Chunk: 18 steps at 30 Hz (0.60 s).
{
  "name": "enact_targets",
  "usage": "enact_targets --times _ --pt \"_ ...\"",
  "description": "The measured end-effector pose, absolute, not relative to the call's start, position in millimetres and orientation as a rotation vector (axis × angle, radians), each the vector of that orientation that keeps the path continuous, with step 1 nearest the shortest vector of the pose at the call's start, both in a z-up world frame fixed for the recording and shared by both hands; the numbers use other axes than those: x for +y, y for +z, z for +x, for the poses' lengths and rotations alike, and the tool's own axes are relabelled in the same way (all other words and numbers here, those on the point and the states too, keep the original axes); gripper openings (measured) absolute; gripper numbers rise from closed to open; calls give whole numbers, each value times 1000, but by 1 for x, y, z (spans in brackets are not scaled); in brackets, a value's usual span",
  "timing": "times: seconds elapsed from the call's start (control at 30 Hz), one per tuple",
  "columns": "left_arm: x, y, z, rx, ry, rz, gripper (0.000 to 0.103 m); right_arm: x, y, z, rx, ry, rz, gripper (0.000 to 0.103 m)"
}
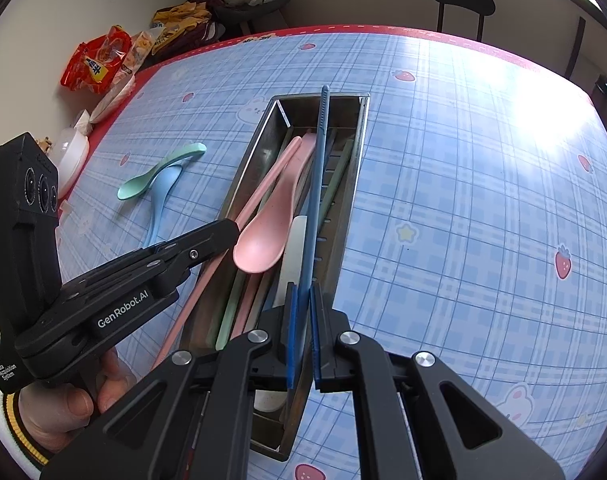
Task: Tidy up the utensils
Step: 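Lower both chopsticks into the steel rack and open both tools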
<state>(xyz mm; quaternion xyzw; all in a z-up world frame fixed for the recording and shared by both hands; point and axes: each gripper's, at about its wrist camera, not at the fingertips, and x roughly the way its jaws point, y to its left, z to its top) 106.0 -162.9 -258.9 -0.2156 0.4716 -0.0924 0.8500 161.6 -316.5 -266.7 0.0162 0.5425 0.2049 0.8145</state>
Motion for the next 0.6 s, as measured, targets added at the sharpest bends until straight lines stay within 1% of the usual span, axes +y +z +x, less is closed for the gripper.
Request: enact_targets --times 0.23,0.3,0.47,0.5,0.57,0.6 --pt "-168 -262 107 991 -168 -448 11 -314 -270 166 1171 424 26 7" --pt "-169 -261 107 994 -174 -448 13 -315 -271 167 1172 421 36 8" --pt "-166 -251 105 980 -206 -448 24 -321 -266 165 1157 415 57 8" --pt "-165 -247 103 972 -219 -444 28 -323 -264 165 1152 413 67 8" --pt "-161 -237 98 955 -237 -425 37 -327 -260 162 1139 407 93 12" --pt "-158 -233 95 947 -241 -409 39 -329 -258 161 1131 405 105 17"
